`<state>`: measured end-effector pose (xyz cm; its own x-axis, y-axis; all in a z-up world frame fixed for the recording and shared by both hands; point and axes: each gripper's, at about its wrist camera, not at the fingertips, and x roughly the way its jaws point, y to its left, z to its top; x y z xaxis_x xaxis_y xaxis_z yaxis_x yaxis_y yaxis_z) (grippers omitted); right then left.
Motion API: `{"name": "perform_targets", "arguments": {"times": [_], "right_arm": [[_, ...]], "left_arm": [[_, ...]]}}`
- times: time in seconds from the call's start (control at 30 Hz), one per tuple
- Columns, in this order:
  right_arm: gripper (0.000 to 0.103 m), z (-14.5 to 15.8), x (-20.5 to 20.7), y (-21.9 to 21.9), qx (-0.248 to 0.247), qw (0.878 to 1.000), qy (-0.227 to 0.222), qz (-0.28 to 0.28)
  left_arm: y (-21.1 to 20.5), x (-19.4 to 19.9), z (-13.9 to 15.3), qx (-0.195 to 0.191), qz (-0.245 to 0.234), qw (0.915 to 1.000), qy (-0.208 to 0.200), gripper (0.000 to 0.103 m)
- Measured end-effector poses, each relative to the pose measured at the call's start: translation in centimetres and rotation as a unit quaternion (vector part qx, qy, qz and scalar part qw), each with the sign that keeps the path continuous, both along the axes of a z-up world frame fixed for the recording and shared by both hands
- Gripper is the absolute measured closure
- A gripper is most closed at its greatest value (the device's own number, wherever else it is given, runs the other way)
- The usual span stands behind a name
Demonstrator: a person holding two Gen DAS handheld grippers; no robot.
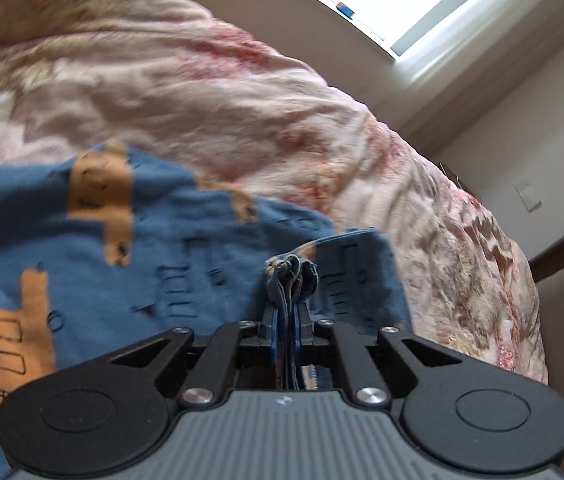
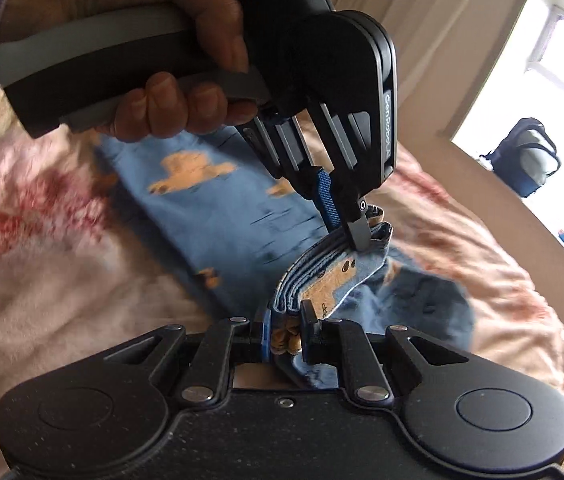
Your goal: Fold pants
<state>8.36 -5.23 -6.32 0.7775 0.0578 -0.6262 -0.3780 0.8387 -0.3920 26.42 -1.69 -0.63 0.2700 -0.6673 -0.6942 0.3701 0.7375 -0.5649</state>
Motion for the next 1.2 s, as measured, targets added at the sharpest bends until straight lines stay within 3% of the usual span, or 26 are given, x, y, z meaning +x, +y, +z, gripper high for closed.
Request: {"name": "perform_targets", "arguments": {"times": [0.07,0.2,0.3,0.4,0.77,1.2], "right_arm": [[0.087,-0.6,0.1,0.6,-0.007,1.0,-0.001,0.003],[0.081,-1.2,-0.1,0.8,-0.01,1.0,-0.013,0.001],[0.081,-1.5,0.0,0.8,-0.014,1.0,-0.016,0.005],[0.081,-1.5,-0.1,0.7,-0.012,1.0,-0.016,0.006],[0.08,-1.7,0.3,0.5,-0.01,1.0,-0.013,0.003],[0.077,-1.7,0.1,0.6,-0.013,1.0,-0.014,0.002]], "left_arm": [[0.7,0.4,-1.1,0.0,0.001,1.0,0.003,0.089],[1.1,0.7,-2.0,-0.016,-0.019,0.9997,0.007,0.064],[1.1,0.7,-2.6,-0.024,-0.017,0.9995,0.01,0.064],[1.3,0.9,-2.7,-0.024,-0.011,0.9996,0.014,0.071],[0.7,0.2,-2.2,0.002,-0.007,1.0,-0.005,0.072],[0.6,0.1,-2.2,0.005,-0.008,0.9999,-0.007,0.072]]}}
